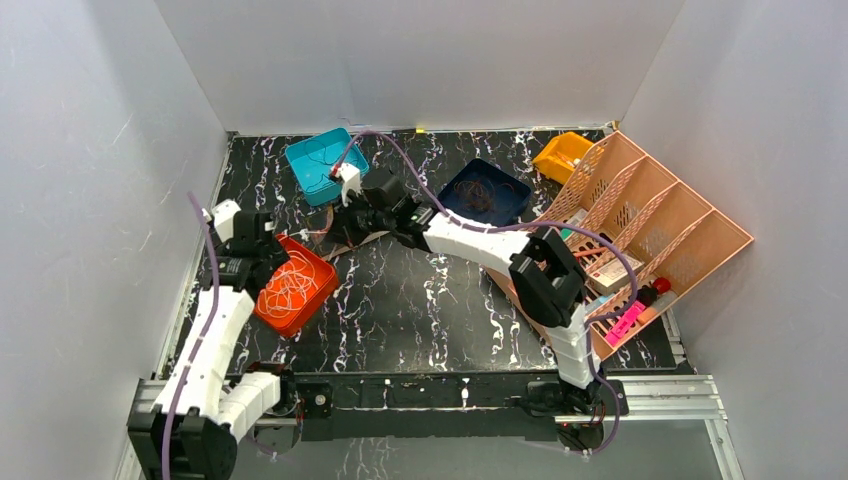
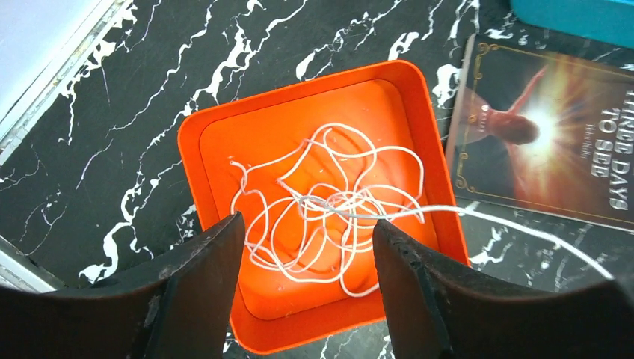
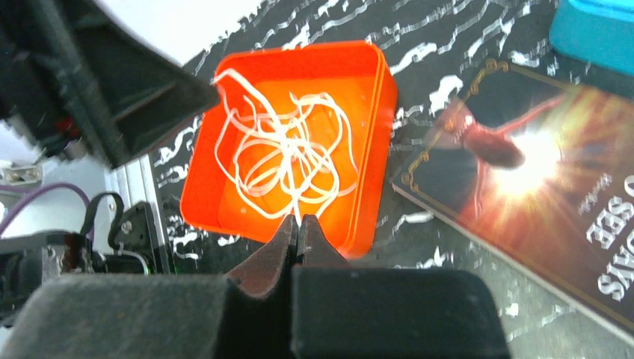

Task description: Untangle the cables

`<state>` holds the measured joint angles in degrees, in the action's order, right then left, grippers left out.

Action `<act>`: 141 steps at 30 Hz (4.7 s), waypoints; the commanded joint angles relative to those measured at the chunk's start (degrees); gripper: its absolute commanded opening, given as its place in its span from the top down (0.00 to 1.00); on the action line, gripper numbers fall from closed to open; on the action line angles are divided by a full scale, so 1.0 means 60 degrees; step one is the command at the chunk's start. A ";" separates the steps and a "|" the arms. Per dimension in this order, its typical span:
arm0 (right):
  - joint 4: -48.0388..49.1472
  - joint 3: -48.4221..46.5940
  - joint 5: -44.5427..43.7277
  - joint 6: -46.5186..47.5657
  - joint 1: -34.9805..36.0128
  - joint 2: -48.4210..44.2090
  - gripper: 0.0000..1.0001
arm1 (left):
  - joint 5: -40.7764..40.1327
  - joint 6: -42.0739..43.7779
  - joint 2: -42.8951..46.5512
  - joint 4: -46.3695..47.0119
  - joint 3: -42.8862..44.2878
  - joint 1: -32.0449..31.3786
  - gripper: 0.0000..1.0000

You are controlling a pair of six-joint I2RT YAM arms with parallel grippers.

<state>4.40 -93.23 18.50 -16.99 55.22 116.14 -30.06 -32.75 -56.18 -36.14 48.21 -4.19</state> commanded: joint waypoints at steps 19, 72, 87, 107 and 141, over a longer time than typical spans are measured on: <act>-0.0262 -0.3921 0.0459 -0.0374 0.0871 0.2853 1.00 | 0.1198 0.0237 0.4578 -0.0942 0.1485 0.0066 0.28; -0.4558 -0.2211 -0.4986 0.0239 0.1402 0.1390 0.50 | 0.1793 0.0500 0.4073 -0.1076 0.0898 0.0068 0.25; -0.4453 0.3406 -0.5729 -0.0208 0.0212 -0.2385 0.48 | 0.3644 0.0877 0.3481 -0.0050 0.0078 0.0067 0.25; -0.1415 0.5250 -0.0942 0.0441 -0.0284 -0.5193 0.57 | 0.6880 0.1079 0.2240 0.1411 -0.0747 0.0016 0.30; -0.2082 0.6138 -0.1785 0.0862 -0.0168 -0.6139 0.60 | 0.6242 0.0828 0.2143 0.2006 -0.1113 0.0009 0.24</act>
<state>-9.10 -58.02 5.80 -14.68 53.45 84.97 8.27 -28.08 -43.38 -25.45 41.60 -4.19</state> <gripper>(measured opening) 0.390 0.755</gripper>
